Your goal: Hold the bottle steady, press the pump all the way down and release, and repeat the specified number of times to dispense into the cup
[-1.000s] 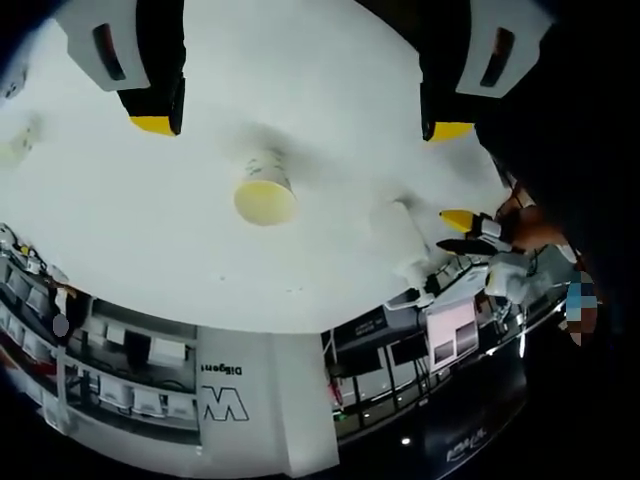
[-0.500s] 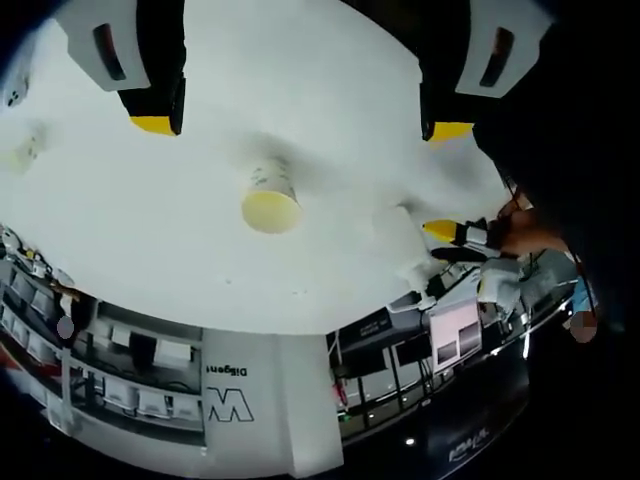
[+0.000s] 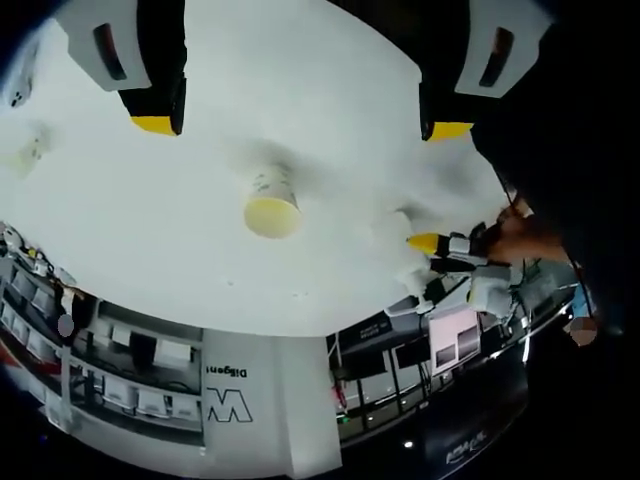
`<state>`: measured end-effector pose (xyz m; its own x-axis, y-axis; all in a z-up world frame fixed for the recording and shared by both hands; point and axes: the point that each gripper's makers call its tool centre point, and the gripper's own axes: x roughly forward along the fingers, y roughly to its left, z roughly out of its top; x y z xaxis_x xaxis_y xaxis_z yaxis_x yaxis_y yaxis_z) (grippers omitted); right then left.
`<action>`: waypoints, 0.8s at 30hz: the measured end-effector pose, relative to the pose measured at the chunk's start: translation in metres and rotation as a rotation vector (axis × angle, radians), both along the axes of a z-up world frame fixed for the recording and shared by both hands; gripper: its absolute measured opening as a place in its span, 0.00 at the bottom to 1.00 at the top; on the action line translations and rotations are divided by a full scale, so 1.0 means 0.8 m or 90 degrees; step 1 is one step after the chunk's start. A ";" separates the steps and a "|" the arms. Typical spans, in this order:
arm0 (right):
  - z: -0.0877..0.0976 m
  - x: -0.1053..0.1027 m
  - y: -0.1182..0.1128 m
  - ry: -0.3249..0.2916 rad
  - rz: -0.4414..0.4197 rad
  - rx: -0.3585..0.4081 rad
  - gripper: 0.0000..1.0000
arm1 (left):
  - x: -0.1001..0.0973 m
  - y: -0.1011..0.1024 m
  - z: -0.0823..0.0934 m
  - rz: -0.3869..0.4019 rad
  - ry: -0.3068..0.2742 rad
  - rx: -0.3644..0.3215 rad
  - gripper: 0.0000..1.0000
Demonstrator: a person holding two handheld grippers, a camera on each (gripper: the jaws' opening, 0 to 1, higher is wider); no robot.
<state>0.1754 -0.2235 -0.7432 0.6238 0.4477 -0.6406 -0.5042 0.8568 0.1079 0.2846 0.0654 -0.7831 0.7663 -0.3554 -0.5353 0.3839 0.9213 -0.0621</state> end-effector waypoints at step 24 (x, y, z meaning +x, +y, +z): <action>0.006 0.004 0.001 -0.011 -0.002 -0.003 0.97 | 0.027 0.000 0.004 -0.016 -0.032 0.048 0.52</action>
